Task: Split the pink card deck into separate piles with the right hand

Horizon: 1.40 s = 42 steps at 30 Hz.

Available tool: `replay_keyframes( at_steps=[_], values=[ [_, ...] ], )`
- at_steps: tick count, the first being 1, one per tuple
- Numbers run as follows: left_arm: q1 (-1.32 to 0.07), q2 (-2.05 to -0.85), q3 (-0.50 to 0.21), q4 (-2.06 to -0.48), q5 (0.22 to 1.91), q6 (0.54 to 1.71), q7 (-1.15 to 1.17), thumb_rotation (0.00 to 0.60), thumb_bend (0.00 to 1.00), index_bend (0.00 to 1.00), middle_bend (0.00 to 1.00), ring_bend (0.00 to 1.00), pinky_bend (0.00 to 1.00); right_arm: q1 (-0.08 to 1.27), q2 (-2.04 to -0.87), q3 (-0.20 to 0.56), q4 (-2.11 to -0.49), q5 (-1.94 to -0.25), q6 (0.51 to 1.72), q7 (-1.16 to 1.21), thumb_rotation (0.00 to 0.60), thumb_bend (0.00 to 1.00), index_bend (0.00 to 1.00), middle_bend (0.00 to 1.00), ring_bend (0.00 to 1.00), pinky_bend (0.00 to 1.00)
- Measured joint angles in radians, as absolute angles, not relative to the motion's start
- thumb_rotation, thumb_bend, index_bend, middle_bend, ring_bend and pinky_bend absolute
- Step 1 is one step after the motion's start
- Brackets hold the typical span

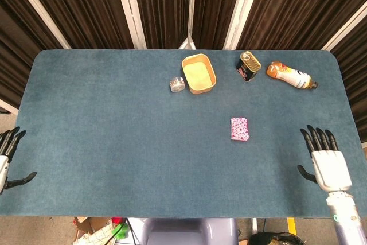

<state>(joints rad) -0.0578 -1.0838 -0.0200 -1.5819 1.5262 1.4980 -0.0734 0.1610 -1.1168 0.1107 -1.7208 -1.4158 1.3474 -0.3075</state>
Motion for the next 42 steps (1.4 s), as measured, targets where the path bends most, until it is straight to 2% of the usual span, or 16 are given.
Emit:
replay_keyframes(
  at_steps=[7, 15, 33, 42],
  values=[
    [-0.062, -1.076, -0.017, -1.596, 1.516, 1.48, -0.076, 0.6, 0.0, 0.0, 0.0, 0.0, 0.0, 0.27, -1.136, 0.164, -1.768, -1.246, 1.216, -0.498, 0.6, 0.25, 0.0, 0.06, 0.0, 0.0],
    [-0.065, -1.064, -0.015, -1.606, 1.509, 1.466, -0.089, 0.6, 0.0, 0.0, 0.0, 0.0, 0.0, 0.429, -1.232, 0.224, -1.791, -0.969, 1.104, -0.697, 0.6, 0.25, 0.0, 0.06, 0.0, 0.0],
    [-0.08, -1.033, -0.011, -1.62, 1.49, 1.417, -0.148, 0.6, 0.0, 0.0, 0.0, 0.0, 0.0, 0.685, -1.476, 0.26, -1.675, -0.585, 1.058, -0.9, 0.6, 0.25, 0.0, 0.05, 0.0, 0.0],
    [-0.085, -1.025, -0.009, -1.628, 1.481, 1.4, -0.158, 0.6, 0.0, 0.0, 0.0, 0.0, 0.0, 0.758, -1.548, 0.252, -1.553, -0.498, 1.049, -0.918, 0.6, 0.25, 0.0, 0.05, 0.0, 0.0]
  ],
)
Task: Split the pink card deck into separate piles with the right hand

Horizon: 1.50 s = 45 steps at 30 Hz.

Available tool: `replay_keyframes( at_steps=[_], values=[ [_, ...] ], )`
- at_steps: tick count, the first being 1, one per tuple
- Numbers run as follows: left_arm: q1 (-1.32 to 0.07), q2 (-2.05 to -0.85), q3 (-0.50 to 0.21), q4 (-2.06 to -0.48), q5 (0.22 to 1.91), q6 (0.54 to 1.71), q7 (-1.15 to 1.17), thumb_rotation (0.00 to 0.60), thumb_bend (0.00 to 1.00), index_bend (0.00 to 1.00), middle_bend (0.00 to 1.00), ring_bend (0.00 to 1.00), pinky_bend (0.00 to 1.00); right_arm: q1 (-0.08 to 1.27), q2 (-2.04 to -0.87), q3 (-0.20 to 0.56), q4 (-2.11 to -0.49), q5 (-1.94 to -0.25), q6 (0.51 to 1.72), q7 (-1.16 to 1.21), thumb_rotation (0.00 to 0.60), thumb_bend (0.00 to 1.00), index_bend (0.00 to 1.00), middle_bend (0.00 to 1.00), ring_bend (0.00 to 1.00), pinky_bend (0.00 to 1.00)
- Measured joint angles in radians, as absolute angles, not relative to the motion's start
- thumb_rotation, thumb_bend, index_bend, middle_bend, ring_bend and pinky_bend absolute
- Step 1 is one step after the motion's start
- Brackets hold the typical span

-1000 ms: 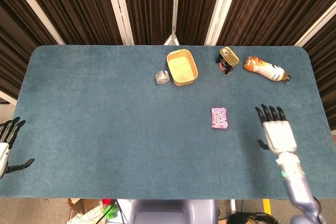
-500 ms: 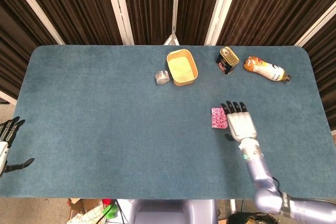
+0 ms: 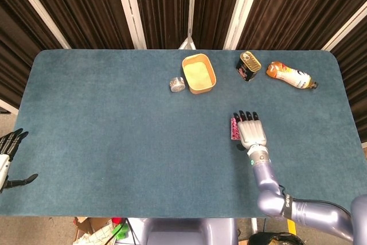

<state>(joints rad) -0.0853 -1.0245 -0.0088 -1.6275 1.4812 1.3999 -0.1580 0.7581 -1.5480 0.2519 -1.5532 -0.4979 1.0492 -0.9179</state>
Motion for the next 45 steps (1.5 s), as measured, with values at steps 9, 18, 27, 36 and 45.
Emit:
replay_keyframes(
  at_steps=[9, 18, 27, 36, 45],
  values=[
    [-0.088, -1.021, -0.007, -1.632, 1.476, 1.392, -0.156, 0.6, 0.0, 0.0, 0.0, 0.0, 0.0, 0.797, -1.565, 0.238, -1.498, -0.432, 1.03, -0.913, 0.6, 0.25, 0.0, 0.05, 0.0, 0.0],
    [-0.09, -1.019, -0.008, -1.634, 1.469, 1.387, -0.158, 0.6, 0.0, 0.0, 0.0, 0.0, 0.0, 0.815, -1.582, 0.236, -1.451, -0.42, 1.014, -0.869, 0.6, 0.25, 0.05, 0.09, 0.0, 0.0],
    [-0.091, -1.018, -0.007, -1.635, 1.466, 1.383, -0.157, 0.6, 0.0, 0.0, 0.0, 0.0, 0.0, 0.827, -1.602, 0.228, -1.404, -0.433, 1.002, -0.831, 0.6, 0.25, 0.12, 0.18, 0.0, 0.0],
    [-0.093, -1.016, -0.007, -1.637, 1.462, 1.377, -0.156, 0.6, 0.0, 0.0, 0.0, 0.0, 0.0, 0.839, -1.616, 0.216, -1.381, -0.427, 0.994, -0.82, 0.6, 0.25, 0.17, 0.19, 0.0, 0.0],
    [-0.093, -1.016, -0.007, -1.638, 1.46, 1.376, -0.155, 0.6, 0.0, 0.0, 0.0, 0.0, 0.0, 0.842, -1.628, 0.207, -1.362, -0.444, 1.002, -0.802, 0.6, 0.25, 0.44, 0.35, 0.08, 0.0]
  ],
)
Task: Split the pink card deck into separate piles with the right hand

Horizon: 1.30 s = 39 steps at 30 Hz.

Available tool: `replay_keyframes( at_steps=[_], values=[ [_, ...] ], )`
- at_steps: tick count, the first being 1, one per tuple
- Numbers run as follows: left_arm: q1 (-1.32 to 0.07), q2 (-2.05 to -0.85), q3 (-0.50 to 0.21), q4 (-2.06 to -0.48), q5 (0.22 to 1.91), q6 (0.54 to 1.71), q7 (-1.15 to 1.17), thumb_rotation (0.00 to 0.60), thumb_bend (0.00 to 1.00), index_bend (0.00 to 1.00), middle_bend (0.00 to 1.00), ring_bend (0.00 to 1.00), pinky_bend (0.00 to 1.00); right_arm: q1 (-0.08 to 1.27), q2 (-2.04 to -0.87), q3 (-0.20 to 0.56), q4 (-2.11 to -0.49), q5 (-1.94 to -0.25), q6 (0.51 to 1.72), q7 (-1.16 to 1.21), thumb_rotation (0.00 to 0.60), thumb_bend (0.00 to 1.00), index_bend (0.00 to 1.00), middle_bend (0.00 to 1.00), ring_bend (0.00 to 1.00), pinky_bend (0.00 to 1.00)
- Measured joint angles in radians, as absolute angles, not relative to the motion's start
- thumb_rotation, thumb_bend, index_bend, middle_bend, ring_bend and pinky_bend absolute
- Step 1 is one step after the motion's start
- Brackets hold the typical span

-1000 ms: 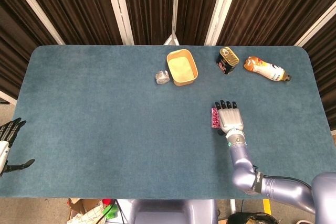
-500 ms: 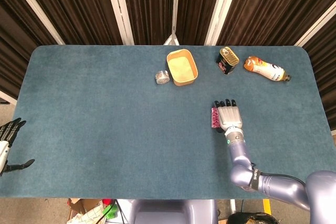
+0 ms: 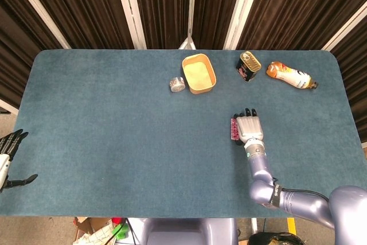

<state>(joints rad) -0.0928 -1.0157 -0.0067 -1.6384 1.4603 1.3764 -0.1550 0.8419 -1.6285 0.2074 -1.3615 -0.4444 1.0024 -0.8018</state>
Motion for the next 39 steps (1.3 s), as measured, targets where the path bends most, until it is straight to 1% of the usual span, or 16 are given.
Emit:
replay_keyframes(
  at_steps=[3, 20, 29, 36, 38, 39],
  values=[
    [-0.093, -1.016, -0.006, -1.638, 1.46, 1.376, -0.155, 0.6, 0.0, 0.0, 0.0, 0.0, 0.0, 0.84, -1.626, 0.206, -1.368, -0.46, 1.011, -0.792, 0.6, 0.25, 0.49, 0.38, 0.1, 0.0],
    [-0.092, -1.017, -0.006, -1.638, 1.464, 1.381, -0.154, 0.6, 0.0, 0.0, 0.0, 0.0, 0.0, 0.849, -1.584, 0.21, -1.49, -0.487, 1.072, -0.807, 0.6, 0.25, 0.49, 0.39, 0.1, 0.0],
    [-0.093, -1.017, -0.007, -1.637, 1.463, 1.381, -0.154, 0.6, 0.0, 0.0, 0.0, 0.0, 0.0, 0.881, -1.629, 0.21, -1.521, -0.485, 1.097, -0.845, 0.6, 0.25, 0.49, 0.39, 0.1, 0.0],
    [-0.095, -1.016, -0.009, -1.635, 1.46, 1.377, -0.161, 0.6, 0.0, 0.0, 0.0, 0.0, 0.0, 0.914, -1.69, 0.211, -1.543, -0.493, 1.115, -0.873, 0.6, 0.25, 0.49, 0.39, 0.1, 0.0],
    [-0.095, -1.015, -0.009, -1.635, 1.459, 1.377, -0.163, 0.6, 0.0, 0.0, 0.0, 0.0, 0.0, 0.923, -1.708, 0.209, -1.546, -0.496, 1.12, -0.884, 0.6, 0.25, 0.48, 0.39, 0.1, 0.0],
    [-0.095, -1.015, -0.009, -1.634, 1.459, 1.378, -0.164, 0.6, 0.0, 0.0, 0.0, 0.0, 0.0, 0.929, -1.718, 0.208, -1.548, -0.496, 1.123, -0.892, 0.6, 0.25, 0.46, 0.39, 0.08, 0.0]
  ],
)
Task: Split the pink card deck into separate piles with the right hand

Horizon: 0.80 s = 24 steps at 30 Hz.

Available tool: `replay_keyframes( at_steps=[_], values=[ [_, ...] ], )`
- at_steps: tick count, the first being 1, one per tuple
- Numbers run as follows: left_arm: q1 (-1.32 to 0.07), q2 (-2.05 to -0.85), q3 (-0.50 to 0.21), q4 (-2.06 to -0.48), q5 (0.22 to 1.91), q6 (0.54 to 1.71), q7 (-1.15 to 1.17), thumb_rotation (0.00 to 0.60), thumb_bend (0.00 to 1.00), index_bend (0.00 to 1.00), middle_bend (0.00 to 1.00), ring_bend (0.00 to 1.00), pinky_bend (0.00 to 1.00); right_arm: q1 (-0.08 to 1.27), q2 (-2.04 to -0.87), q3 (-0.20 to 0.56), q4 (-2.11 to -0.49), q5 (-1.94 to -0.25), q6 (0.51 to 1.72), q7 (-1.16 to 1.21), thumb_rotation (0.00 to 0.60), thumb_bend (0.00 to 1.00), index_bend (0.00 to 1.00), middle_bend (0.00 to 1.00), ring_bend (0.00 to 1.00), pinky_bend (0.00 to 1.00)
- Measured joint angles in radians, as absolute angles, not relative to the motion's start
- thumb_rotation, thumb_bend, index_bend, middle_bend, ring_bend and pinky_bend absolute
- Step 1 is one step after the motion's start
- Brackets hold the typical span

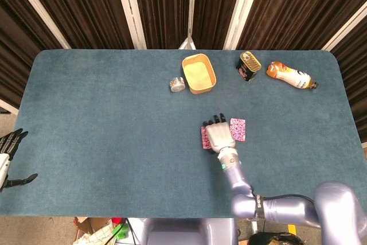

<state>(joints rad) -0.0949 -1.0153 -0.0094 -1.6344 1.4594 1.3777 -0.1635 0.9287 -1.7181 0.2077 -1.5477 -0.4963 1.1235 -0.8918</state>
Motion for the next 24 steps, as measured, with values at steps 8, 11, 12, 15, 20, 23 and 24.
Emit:
replay_keyframes(
  at_steps=[8, 11, 12, 15, 20, 23, 24],
  values=[
    [-0.094, -1.015, -0.009, -1.632, 1.461, 1.38, -0.167, 0.6, 0.0, 0.0, 0.0, 0.0, 0.0, 0.941, -1.741, 0.191, -1.545, -0.477, 1.136, -0.928, 0.6, 0.25, 0.1, 0.18, 0.0, 0.0],
    [-0.094, -1.016, -0.009, -1.632, 1.462, 1.38, -0.164, 0.6, 0.0, 0.0, 0.0, 0.0, 0.0, 0.94, -1.734, 0.185, -1.558, -0.466, 1.138, -0.938, 0.6, 0.25, 0.07, 0.15, 0.0, 0.0],
    [-0.094, -1.016, -0.009, -1.632, 1.462, 1.38, -0.162, 0.6, 0.0, 0.0, 0.0, 0.0, 0.0, 0.939, -1.731, 0.183, -1.565, -0.464, 1.139, -0.94, 0.6, 0.25, 0.07, 0.14, 0.0, 0.0],
    [-0.095, -1.017, -0.01, -1.634, 1.46, 1.381, -0.158, 0.6, 0.0, 0.0, 0.0, 0.0, 0.0, 0.938, -1.723, 0.179, -1.579, -0.458, 1.14, -0.945, 0.6, 0.25, 0.06, 0.13, 0.0, 0.0],
    [-0.094, -1.018, -0.012, -1.634, 1.458, 1.382, -0.153, 0.6, 0.0, 0.0, 0.0, 0.0, 0.0, 0.939, -1.715, 0.176, -1.59, -0.445, 1.14, -0.951, 0.6, 0.25, 0.07, 0.13, 0.0, 0.0],
    [-0.094, -1.018, -0.012, -1.634, 1.456, 1.382, -0.154, 0.6, 0.0, 0.0, 0.0, 0.0, 0.0, 0.94, -1.714, 0.174, -1.586, -0.444, 1.139, -0.952, 0.6, 0.25, 0.15, 0.19, 0.0, 0.0],
    [-0.094, -1.018, -0.012, -1.634, 1.456, 1.382, -0.155, 0.6, 0.0, 0.0, 0.0, 0.0, 0.0, 0.94, -1.714, 0.173, -1.584, -0.443, 1.139, -0.951, 0.6, 0.25, 0.2, 0.22, 0.0, 0.0]
  ],
)
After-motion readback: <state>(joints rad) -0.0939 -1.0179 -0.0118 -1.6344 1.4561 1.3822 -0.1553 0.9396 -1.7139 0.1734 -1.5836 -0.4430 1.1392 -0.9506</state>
